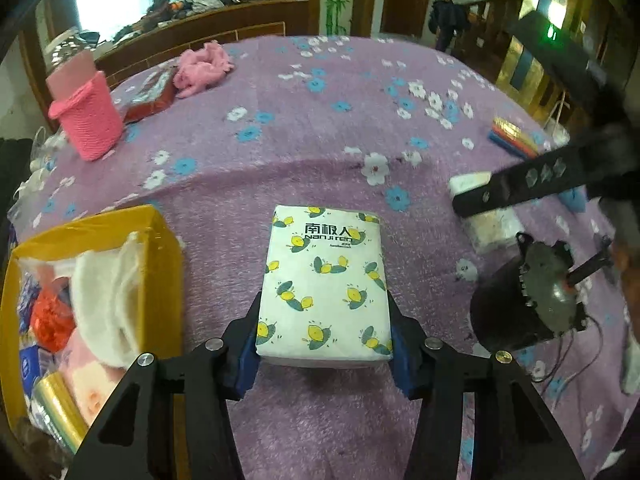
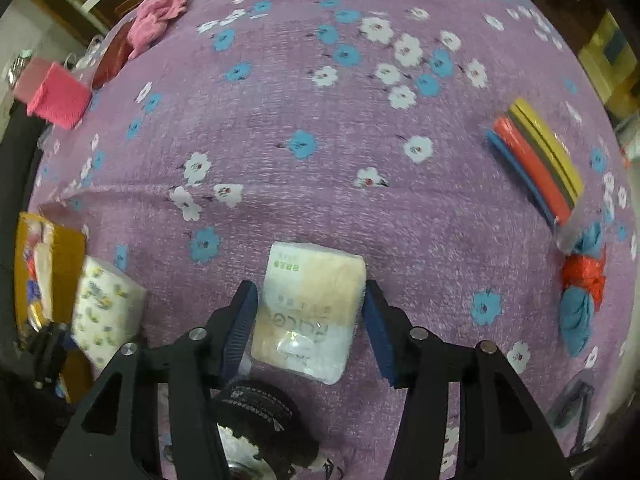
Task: Organize soft objects
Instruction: 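Grasp the white floral tissue pack with the left gripper while the right holds the Face pack, then carry the floral pack and Face pack toward the tray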
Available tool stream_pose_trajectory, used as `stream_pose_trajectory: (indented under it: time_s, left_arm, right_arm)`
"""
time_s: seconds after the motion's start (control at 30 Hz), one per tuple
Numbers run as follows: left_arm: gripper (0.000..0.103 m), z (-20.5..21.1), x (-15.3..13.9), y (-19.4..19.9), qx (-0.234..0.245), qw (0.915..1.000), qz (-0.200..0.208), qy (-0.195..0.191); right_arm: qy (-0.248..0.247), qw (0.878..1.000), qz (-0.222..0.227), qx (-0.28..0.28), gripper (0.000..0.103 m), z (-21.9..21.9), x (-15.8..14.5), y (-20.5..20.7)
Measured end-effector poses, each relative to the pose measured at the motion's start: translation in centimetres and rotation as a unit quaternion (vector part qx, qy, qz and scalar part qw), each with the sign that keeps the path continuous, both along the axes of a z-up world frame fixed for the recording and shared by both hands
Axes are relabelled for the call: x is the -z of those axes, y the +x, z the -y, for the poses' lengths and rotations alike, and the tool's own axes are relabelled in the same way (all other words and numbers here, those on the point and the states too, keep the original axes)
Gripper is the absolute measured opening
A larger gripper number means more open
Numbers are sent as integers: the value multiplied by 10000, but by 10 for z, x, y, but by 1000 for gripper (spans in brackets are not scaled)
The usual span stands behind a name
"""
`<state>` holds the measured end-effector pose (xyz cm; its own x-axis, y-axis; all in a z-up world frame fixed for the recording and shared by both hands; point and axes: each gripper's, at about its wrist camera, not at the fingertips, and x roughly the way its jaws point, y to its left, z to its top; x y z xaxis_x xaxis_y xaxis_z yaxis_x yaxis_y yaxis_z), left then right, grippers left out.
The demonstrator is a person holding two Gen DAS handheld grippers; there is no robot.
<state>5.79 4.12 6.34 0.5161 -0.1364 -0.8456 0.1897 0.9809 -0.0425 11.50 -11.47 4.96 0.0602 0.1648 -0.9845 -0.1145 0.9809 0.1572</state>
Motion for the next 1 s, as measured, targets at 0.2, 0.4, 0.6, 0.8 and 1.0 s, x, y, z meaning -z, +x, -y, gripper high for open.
stream_pose_trajectory:
  time_s: [0.2, 0.4, 0.6, 0.8, 1.0]
  left_arm:
    - [51, -15, -19, -23, -79, 9995, 202, -247]
    - [51, -31, -46, -64, -58, 9968, 505, -621]
    - [51, -64, -67, -115, -170, 9910, 809, -1056]
    - [51, -115, -75, -180, -672, 9821, 995, -1450]
    - [51, -178, -79, -241, -1373, 9700, 1216, -1593]
  right_arm:
    - [-121, 9994, 328, -59, 39, 0, -11, -10]
    - [-3, 9953, 886, 386, 39, 24, -51, -24]
    - [199, 9897, 1360, 394, 39, 26, -91, -55]
    - [503, 9873, 1505, 22, 39, -3, -107, -99]
    - [825, 9835, 1561, -404, 40, -40, -111, -134]
